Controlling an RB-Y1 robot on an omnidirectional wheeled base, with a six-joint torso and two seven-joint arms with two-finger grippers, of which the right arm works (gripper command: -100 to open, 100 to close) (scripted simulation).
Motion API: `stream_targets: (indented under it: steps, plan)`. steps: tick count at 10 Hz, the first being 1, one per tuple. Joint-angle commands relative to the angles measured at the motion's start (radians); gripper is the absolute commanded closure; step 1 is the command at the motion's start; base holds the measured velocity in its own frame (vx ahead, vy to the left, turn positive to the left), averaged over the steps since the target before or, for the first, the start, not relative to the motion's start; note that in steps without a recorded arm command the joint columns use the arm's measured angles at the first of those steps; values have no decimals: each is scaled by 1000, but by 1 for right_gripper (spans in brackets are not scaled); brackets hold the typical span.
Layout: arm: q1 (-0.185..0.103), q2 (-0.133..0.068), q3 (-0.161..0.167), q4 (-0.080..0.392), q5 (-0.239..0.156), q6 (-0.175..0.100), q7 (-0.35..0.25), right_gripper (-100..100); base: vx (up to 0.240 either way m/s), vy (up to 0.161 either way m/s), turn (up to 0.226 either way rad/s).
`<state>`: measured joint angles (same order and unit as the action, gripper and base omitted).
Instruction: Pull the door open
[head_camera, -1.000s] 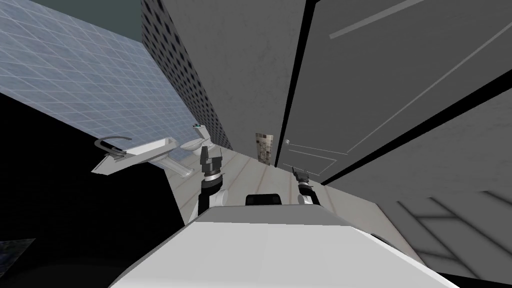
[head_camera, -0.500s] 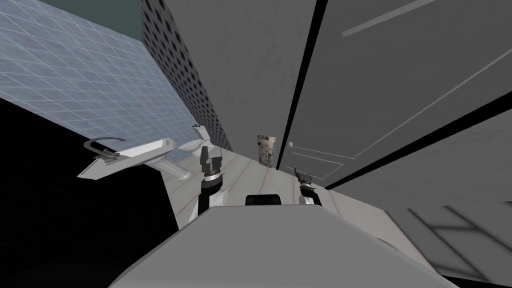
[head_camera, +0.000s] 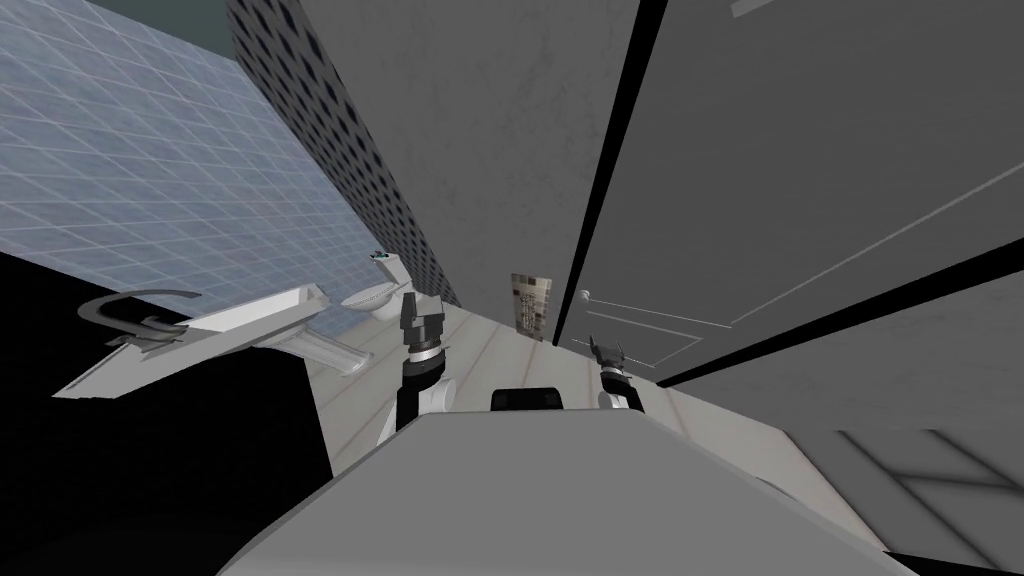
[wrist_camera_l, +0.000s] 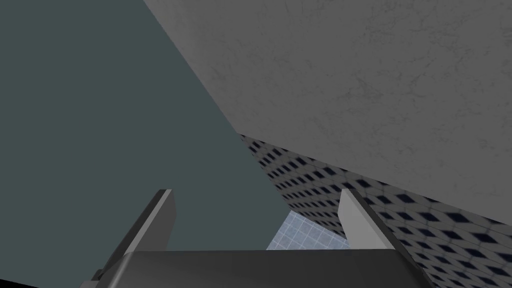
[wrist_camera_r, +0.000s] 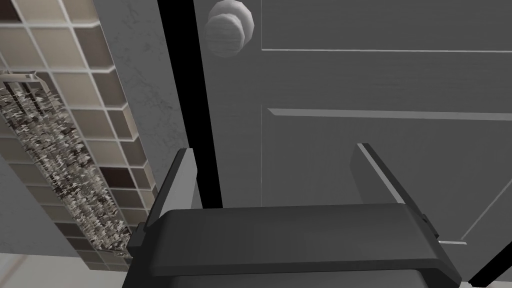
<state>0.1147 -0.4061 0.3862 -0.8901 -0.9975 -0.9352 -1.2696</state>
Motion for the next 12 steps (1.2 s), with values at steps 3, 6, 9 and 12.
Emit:
stream_targets:
  steps: [3,6,9,12]
  plan:
    - [2,0,-1,-2,-4,-1,3,-100,198,-21,-60]
    - [3,0,-1,-2,-6,-1,4,-100,208,-22,-40]
    - [3,-1,-1,-3,-7,-2,4,-100,230,-7,-38]
    - [4,-1,-1,-3,-8,-2,5,-100,225,-30,-38]
